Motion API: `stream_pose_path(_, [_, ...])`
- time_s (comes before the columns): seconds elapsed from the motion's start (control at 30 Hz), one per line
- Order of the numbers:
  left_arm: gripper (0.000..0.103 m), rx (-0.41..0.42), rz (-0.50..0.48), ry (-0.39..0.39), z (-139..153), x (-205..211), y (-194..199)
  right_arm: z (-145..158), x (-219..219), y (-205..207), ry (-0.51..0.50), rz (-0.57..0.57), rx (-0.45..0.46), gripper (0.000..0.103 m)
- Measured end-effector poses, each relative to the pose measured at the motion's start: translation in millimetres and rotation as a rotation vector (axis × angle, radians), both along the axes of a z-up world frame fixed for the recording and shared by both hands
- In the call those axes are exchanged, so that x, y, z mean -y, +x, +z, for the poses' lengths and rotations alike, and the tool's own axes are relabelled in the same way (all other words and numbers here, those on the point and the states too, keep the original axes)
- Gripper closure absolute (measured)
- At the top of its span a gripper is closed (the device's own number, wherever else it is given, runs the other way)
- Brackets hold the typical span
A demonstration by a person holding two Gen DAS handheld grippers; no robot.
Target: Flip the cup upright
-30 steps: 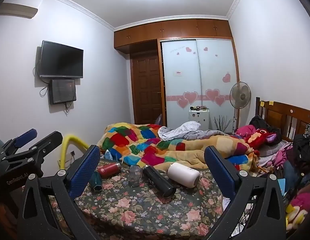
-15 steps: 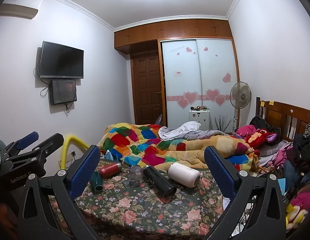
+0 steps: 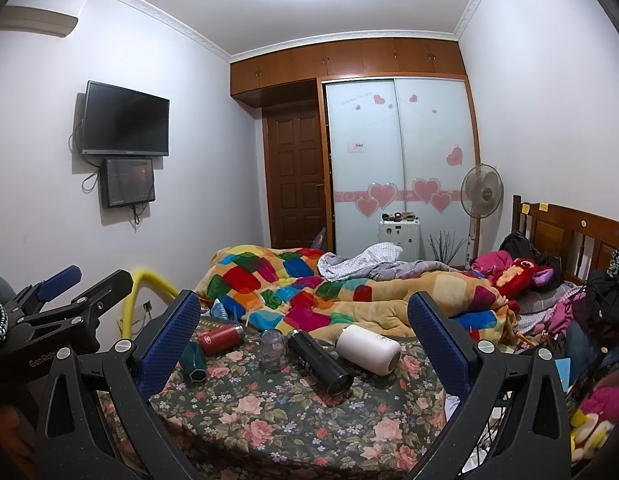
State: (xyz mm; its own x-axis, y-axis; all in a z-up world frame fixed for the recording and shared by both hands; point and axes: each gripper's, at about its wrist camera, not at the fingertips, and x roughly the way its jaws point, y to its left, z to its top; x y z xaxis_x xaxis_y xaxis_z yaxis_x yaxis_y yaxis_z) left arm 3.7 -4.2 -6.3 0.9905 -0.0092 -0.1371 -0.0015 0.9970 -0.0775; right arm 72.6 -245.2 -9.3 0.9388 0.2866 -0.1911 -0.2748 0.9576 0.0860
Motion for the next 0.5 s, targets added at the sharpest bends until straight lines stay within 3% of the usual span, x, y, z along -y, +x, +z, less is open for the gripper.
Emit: stream_pose_path(0.5, [0.0, 0.005, 0.001, 0.0, -0.2, 0.5, -1.2, 1.8, -5.4, -2.3, -0.003, 0.004, 0.005, 0.0])
